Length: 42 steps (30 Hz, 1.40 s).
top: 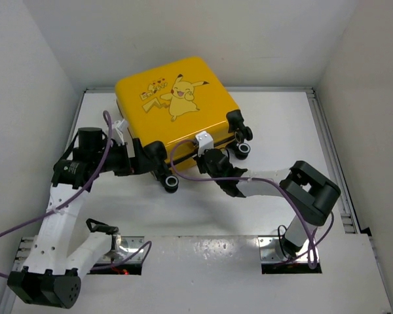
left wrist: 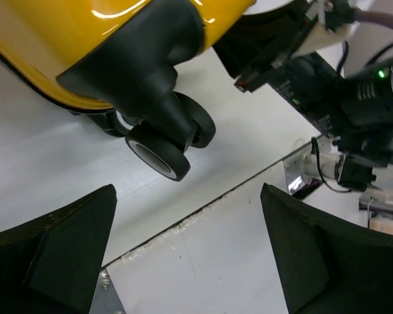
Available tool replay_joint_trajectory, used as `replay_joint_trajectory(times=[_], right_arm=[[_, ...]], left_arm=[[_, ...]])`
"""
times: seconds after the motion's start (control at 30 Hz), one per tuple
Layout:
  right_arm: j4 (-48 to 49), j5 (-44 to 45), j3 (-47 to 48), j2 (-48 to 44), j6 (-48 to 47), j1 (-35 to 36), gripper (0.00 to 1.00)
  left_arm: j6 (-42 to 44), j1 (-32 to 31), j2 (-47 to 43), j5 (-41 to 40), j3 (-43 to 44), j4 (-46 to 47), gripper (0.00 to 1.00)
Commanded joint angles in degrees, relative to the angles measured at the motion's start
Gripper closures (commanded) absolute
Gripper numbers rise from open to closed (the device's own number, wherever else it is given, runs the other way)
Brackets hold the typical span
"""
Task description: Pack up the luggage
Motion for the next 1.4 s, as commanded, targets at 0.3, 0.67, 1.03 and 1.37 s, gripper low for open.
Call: replay_joint_trajectory(times=[0.3,0.67,1.03,1.37], right_arm=[[6.28,1.31,6.63,3.16,0.32,1.77,1.00],[7.16,2.62,6.01,4.12,-0.38,1.85,1.00],[8.21,4.56,2.06,1.50,-0.65,1.06,1.00],[7.16,5.53,-3.74,-2.64,-0.83,-3.24,1.00]], left_arm=[[-11.49,-6.21,8.02,-20.02,-0.26,7.81,0.05],[-14.56,-11.39,16.90,-28.19,2.74,10.18,0.10],[-15.09,-12.72,20.43,-35.66,2.12,10.18,0.76],[-15.09,-5.68,20.43,-40.23,1.60,7.28,1.00]])
